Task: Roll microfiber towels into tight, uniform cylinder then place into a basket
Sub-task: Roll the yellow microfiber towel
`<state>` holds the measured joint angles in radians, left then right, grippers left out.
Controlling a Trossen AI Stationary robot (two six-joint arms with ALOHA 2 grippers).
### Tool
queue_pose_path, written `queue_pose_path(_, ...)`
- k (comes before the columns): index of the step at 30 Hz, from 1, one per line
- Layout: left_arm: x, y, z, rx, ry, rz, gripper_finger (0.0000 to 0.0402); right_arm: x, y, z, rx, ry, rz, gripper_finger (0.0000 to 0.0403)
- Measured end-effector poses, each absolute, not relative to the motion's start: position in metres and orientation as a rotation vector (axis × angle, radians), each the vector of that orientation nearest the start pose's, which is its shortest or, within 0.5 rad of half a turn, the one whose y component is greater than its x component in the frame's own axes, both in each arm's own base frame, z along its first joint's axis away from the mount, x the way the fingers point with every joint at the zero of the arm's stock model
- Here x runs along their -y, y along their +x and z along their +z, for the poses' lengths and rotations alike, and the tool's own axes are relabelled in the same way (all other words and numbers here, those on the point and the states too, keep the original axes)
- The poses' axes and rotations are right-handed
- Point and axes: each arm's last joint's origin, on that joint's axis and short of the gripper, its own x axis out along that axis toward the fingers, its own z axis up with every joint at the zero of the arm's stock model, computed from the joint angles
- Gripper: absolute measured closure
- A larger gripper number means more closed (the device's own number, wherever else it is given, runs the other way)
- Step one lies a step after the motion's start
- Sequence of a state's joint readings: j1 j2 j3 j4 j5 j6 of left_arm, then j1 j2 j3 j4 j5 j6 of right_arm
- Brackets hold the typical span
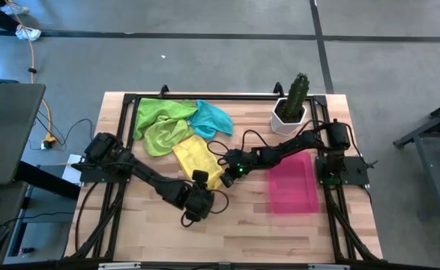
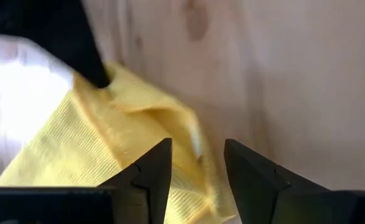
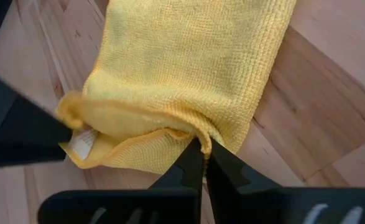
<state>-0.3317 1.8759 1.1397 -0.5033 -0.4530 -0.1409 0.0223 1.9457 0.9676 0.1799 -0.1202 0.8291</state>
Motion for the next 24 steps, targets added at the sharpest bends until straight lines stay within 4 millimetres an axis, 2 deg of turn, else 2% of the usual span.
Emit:
queue_pose_path(3,0.096,0.336,0.146,-1.159,0.312,0.209,0.0266,-0.012,0.371,0.110,-0.806,0.816,-0.208,0.0402)
queue_pose_path(8,0.093,0.337,0.145,-1.190,0.249,0.154,0.0278,-0.012,0.370,0.110,-0.808,0.806,-0.204,0.0402)
queue_pose_path(11,0.093,0.337,0.144,-1.192,0.246,0.149,0.0310,-0.012,0.370,0.110,-0.809,0.798,-0.201,0.0402)
queue_pose_path(16,0.092,0.336,0.144,-1.205,0.205,0.175,0.0390,-0.012,0.370,0.110,-0.809,0.797,-0.201,0.0402)
queue_pose_path(24,0.088,0.330,0.142,-1.253,0.066,0.280,0.0399,-0.012,0.369,0.109,-0.823,0.794,-0.205,0.0402)
